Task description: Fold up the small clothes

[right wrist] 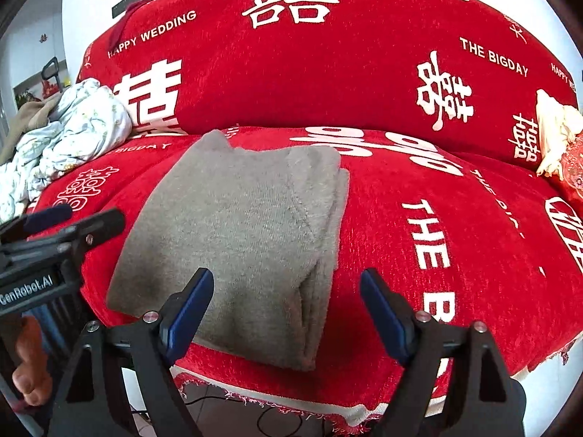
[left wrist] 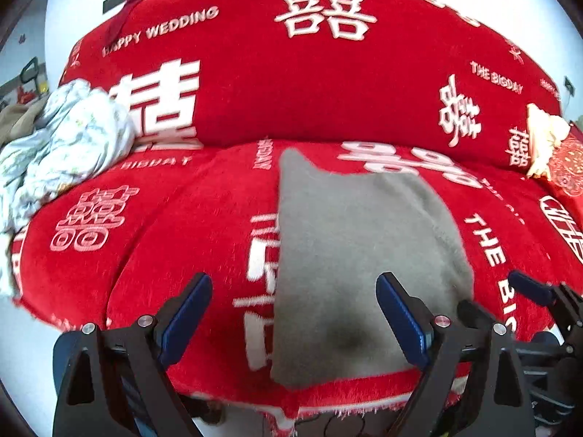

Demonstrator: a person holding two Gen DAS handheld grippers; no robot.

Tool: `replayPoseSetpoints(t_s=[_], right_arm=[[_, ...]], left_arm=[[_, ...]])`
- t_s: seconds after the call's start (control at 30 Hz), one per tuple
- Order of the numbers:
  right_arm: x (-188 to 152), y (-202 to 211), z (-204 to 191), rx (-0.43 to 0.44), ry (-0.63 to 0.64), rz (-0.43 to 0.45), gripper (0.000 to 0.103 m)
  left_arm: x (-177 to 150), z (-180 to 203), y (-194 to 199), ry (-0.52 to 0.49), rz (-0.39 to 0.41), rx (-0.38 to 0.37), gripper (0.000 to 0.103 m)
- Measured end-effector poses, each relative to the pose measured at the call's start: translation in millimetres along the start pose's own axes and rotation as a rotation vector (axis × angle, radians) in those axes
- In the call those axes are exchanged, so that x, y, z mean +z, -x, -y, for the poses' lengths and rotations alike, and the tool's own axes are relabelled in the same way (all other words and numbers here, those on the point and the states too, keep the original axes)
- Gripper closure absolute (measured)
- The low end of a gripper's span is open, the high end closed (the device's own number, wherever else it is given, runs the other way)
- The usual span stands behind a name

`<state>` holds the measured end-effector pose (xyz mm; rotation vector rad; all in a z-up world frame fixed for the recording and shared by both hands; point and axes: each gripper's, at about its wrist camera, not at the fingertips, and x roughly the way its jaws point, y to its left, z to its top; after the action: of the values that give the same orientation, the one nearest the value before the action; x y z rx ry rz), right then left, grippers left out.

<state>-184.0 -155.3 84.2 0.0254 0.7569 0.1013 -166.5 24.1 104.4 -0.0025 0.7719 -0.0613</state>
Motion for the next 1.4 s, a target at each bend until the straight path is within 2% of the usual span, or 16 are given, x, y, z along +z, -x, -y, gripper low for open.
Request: replayPoseSetpoints(t_s=[0.07, 0.17, 0.37, 0.8, 1.4], right_arm=[[1.3, 2.4, -0.2, 0.004, 0.004, 0.003, 0.018], [2.7, 7.5, -2.8, 0.002, 0.016, 0.014, 0.018], [3.6, 13.5, -6.1, -0.009, 0.036, 0.018, 0.018], [5.0, 21.5, -12.3, -0.012, 0.054, 0.028, 0.018], [4.3, 22.9, -15.2, -0.011, 0.065, 0.029, 0.018]], left_arm=[[-1.5, 0.2, -0.2, -0.007, -0.013, -0.014, 0.011], [-4.7, 3.3, 6.6, -0.017, 0.015, 0.011, 0.011], [-4.5, 10.5, 18.2, -0.044, 0.040, 0.013, 0.011], [-4.3, 12.3, 25.3, -0.044, 0.052, 0.022, 0.011], [-5.9, 12.1, 22.7, -0.033, 0.037, 0.030, 0.011]])
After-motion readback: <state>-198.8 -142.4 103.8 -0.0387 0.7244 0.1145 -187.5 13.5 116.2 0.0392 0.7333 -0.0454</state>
